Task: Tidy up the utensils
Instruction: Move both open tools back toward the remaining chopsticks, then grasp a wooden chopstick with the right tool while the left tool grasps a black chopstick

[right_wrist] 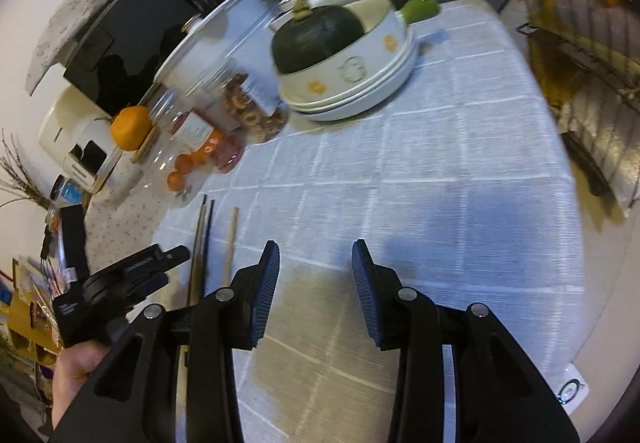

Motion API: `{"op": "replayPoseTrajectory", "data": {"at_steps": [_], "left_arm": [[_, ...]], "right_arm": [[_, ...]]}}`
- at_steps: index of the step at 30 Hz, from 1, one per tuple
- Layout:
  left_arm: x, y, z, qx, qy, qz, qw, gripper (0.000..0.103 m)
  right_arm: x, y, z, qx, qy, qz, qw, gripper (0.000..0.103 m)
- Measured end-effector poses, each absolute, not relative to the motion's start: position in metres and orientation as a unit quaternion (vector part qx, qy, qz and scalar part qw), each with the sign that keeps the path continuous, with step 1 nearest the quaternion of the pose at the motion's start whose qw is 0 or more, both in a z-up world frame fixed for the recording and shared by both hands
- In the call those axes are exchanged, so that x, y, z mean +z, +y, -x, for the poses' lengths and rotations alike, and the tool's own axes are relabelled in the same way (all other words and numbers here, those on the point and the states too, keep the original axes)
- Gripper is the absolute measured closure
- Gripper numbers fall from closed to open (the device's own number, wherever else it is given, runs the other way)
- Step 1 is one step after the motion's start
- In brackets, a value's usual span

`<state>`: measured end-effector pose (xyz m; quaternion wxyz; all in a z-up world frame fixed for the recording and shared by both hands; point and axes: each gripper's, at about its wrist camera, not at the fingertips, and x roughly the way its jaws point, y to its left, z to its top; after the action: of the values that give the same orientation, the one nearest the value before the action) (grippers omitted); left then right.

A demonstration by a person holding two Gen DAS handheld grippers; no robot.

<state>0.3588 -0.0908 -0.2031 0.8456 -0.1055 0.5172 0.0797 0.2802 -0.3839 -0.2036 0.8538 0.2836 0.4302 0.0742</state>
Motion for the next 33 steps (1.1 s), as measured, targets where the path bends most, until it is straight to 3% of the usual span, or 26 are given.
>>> {"op": "replayPoseTrajectory", "data": {"at_steps": [5, 7, 10, 14, 20, 23, 33], "left_arm": [[-0.221, -0.078, -0.369, 0.074, 0.533, 0.144, 0.830, 0.063], [-0.222, -0.079, -0.370, 0.062, 0.535, 0.135, 0.832, 0.084], [-0.225, -0.082, -0.366, 0.049, 0.543, 0.132, 0.828, 0.090], [-0.225, -0.097, -0.348, -0.030, 0.567, 0.181, 0.803, 0.091], [-0.217, -0.128, -0.328, -0.092, 0.560, 0.145, 0.811, 0.091], [-0.216, -0.135, -0.324, -0.087, 0.567, 0.103, 0.813, 0.086], [-0.220, -0.120, -0.331, -0.086, 0.568, 0.085, 0.814, 0.088]], "right_arm": [[-0.205, -0.370, -0.283, 0.090, 0.435, -0.269, 0.855, 0.064], [-0.206, -0.369, -0.283, 0.091, 0.436, -0.266, 0.855, 0.064], [-0.206, -0.369, -0.283, 0.093, 0.438, -0.266, 0.854, 0.065], [-0.206, -0.365, -0.287, 0.101, 0.444, -0.261, 0.851, 0.069], [-0.213, -0.351, -0.290, 0.113, 0.469, -0.232, 0.844, 0.079], [-0.218, -0.346, -0.291, 0.115, 0.480, -0.222, 0.841, 0.079], [-0.221, -0.318, -0.301, 0.127, 0.496, -0.181, 0.839, 0.079]]}}
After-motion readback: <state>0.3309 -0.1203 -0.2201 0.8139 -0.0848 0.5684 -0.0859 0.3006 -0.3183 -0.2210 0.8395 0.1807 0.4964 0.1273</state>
